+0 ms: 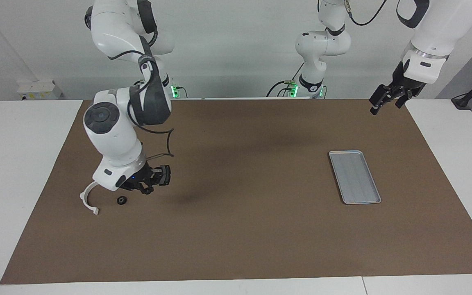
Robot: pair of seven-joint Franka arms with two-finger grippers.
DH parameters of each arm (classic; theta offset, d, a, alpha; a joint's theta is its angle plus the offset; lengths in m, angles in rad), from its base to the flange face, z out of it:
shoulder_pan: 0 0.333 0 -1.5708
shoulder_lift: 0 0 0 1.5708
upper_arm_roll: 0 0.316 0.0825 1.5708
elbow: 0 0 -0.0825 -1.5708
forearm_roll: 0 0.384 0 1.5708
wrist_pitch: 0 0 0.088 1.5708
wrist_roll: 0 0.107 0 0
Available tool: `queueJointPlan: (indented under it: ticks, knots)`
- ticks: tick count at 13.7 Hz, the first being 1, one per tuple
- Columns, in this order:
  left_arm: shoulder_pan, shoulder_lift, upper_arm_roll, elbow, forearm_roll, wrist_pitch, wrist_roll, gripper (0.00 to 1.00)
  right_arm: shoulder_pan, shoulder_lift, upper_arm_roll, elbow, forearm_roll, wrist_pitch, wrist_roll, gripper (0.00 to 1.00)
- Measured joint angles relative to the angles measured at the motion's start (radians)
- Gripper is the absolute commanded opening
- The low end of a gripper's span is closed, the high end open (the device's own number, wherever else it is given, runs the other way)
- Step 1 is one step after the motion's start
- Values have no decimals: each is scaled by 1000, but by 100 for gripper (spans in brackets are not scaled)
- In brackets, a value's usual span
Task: Place bearing gear from tray to pile
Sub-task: 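Carry the gear to the brake pads and lower it with the right gripper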
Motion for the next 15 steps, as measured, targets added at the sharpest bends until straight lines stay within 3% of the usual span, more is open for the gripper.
queueJointPlan:
  ticks: [6, 15]
  knots:
    - [0, 0, 0, 0, 0, 0, 0, 100, -23, -56, 4, -269, 0, 223, -25, 0]
    - [0, 0, 0, 0, 0, 0, 0, 100, -19, -70, 8, -385, 0, 316, -25, 0]
